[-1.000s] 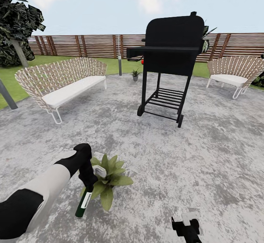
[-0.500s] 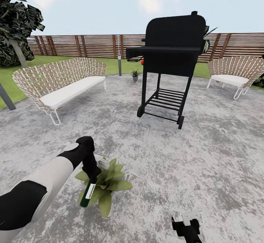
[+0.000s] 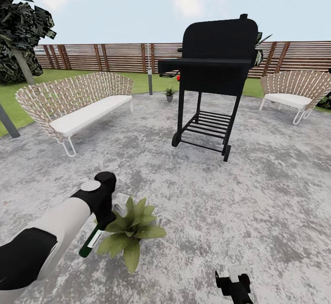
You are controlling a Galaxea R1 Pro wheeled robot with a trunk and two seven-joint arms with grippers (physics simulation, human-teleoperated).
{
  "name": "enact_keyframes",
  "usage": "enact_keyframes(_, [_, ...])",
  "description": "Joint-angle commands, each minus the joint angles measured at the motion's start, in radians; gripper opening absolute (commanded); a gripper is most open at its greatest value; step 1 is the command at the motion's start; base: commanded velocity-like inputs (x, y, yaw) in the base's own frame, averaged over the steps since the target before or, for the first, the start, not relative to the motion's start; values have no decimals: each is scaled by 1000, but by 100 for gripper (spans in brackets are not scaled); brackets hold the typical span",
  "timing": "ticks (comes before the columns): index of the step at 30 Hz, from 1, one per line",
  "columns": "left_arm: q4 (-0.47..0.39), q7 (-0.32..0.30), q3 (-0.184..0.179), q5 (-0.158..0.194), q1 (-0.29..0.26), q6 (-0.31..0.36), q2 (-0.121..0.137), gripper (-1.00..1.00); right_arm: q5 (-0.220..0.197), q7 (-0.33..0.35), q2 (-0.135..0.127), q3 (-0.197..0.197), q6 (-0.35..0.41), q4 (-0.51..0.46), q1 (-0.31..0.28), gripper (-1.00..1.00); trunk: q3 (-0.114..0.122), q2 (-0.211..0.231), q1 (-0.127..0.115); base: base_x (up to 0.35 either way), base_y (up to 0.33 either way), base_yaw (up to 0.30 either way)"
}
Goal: Pick up the pesticide atomizer in the garden and spray insectifuge to fully cover both potted plants in the garden.
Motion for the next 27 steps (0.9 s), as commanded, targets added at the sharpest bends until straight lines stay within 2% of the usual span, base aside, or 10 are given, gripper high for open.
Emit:
enact_keyframes(1, [-2, -10, -1, -13, 0, 10, 2, -100, 1, -8, 0, 8, -1, 1, -1, 100, -1, 0, 0, 0, 0, 0])
enact_keyframes(12, [7, -10, 5, -14, 7, 12, 12, -100, 2, -8, 0, 9, -1, 1, -1, 100, -1, 0, 0, 0, 0, 0])
enact_keyframes(16, [-1, -10, 8, -11, 25, 13, 14, -100, 1, -8, 0, 10, -1, 2, -1, 100, -1, 0, 0, 0, 0, 0])
enact_keyframes(21, [-5, -10, 58, -10, 33, 16, 0, -100, 2, -8, 0, 10, -1, 2, -1, 100, -1, 0, 0, 0, 0, 0])
enact_keyframes(27, [-5, -10, 62, -12, 33, 18, 12, -100, 2, -8, 0, 10, -1, 2, -1, 100, -1, 0, 0, 0, -5, 0])
